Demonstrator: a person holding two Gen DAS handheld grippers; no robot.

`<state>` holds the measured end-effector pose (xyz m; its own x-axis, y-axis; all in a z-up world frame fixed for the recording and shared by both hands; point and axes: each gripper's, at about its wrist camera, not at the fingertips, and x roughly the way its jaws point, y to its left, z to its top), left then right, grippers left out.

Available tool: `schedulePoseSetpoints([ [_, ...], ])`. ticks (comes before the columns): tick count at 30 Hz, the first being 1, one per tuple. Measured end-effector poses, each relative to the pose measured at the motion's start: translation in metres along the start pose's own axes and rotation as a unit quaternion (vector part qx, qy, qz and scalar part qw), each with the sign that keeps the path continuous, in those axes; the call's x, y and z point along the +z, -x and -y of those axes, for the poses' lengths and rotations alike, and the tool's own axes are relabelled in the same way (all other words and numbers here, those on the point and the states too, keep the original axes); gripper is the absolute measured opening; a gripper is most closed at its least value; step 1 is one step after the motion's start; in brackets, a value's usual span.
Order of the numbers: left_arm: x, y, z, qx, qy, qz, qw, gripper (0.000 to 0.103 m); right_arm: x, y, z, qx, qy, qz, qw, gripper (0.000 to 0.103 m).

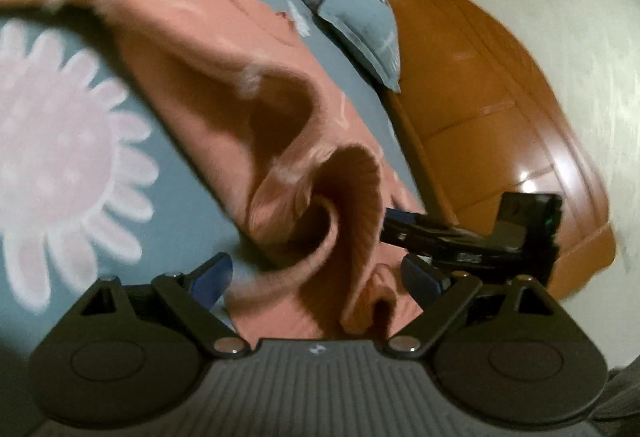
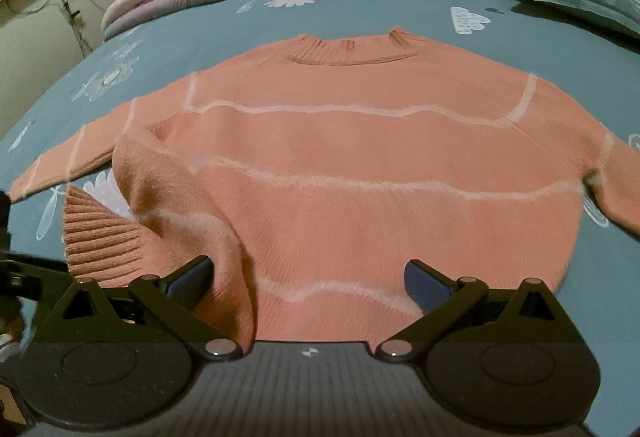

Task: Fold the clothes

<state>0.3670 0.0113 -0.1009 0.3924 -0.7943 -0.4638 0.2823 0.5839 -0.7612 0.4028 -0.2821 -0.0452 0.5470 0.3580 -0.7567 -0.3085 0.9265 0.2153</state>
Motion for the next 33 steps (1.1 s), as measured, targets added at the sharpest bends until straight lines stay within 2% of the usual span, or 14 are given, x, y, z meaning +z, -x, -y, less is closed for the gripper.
schedulePoseSetpoints([
  [4,0.008,-0.008,0.011,0.010,-0.038,-0.033,0.9987,0.091,-0.001,-0.003,0.001,-0.005,-0.008,-0.001,1.000,0.103],
  [8,0.002,-0.003,0.004,-0.064,-0.005,-0.064,0.9959,0.091,-0.002,-0.006,0.001,-0.011,-0.014,-0.003,1.000,0.103],
  [12,0.003,-0.005,-0.006,-0.093,0.016,-0.058,0.9939,0.091,-0.002,-0.009,0.001,-0.017,-0.019,-0.005,1.000,0.103],
  [17,0.019,-0.020,-0.022,-0.126,0.075,-0.019,0.9890,0.091,-0.004,-0.006,0.000,-0.018,-0.019,-0.001,1.000,0.103],
  [21,0.012,-0.025,-0.019,-0.143,0.093,-0.040,0.9846,0.086,-0.007,0.006,0.000,-0.016,-0.027,0.004,0.999,0.103],
  [23,0.008,-0.027,-0.026,-0.142,0.119,-0.036,0.9821,0.081,-0.011,0.018,0.000,-0.017,-0.026,0.009,0.999,0.103],
  [25,0.005,-0.028,-0.035,-0.139,0.148,-0.029,0.9788,0.059,-0.018,0.033,0.001,-0.021,-0.023,0.016,0.999,0.103],
  [26,0.003,-0.029,-0.040,-0.137,0.163,-0.025,0.9767,0.053,-0.022,0.039,0.002,-0.022,-0.024,0.020,0.999,0.103],
  [28,0.001,-0.033,-0.048,-0.130,0.190,-0.023,0.9728,0.026,-0.031,0.049,0.006,-0.025,-0.032,0.025,0.999,0.103],
  [31,0.001,-0.037,-0.039,-0.102,0.177,-0.036,0.9782,0.015,-0.042,0.058,0.014,-0.044,-0.050,0.025,0.998,0.103],
  [33,0.000,-0.032,-0.029,-0.086,0.166,-0.043,0.9814,0.012,-0.049,0.064,0.020,-0.054,-0.063,0.026,0.996,0.103],
])
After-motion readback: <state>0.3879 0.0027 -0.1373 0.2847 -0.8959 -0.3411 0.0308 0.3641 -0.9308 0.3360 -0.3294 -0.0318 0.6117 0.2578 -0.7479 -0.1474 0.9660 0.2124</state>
